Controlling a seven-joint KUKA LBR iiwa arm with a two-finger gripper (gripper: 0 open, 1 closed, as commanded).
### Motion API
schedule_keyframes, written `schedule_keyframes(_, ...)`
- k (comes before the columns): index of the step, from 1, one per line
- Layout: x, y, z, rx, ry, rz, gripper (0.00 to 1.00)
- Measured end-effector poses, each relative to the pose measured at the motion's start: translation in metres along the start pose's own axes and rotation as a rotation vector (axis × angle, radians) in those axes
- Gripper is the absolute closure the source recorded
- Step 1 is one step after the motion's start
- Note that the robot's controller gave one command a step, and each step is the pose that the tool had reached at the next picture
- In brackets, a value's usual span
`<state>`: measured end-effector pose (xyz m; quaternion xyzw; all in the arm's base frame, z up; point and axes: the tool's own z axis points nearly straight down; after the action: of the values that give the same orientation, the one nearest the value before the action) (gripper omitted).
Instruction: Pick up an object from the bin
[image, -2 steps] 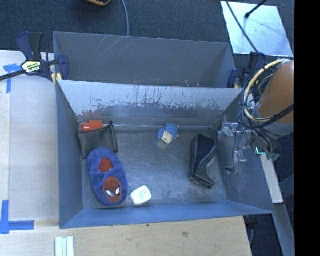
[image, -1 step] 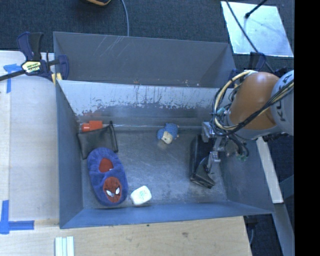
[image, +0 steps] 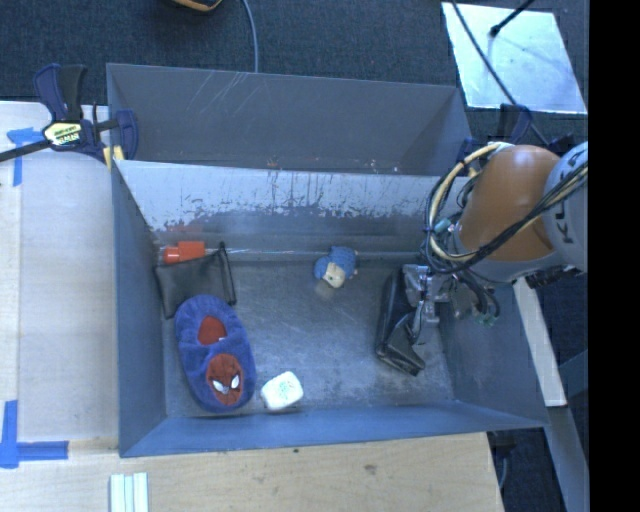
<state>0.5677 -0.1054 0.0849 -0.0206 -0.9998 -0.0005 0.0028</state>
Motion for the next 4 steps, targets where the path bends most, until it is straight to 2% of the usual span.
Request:
schedule_keyframes(1,0.024,-0.002,0.000,0.002,-0.035,-0.106,1.00)
schedule_keyframes(2,0.077,-0.022,-0.137,0.005,-0.016,-0.133,1.00)
schedule_keyframes(3,0.050,0.026,-0.075,0.000,-0.005,-0.331,1.00)
schedule_keyframes(4,0.050,0.024,-0.076,0.002,-0.008,-0.330,0.00)
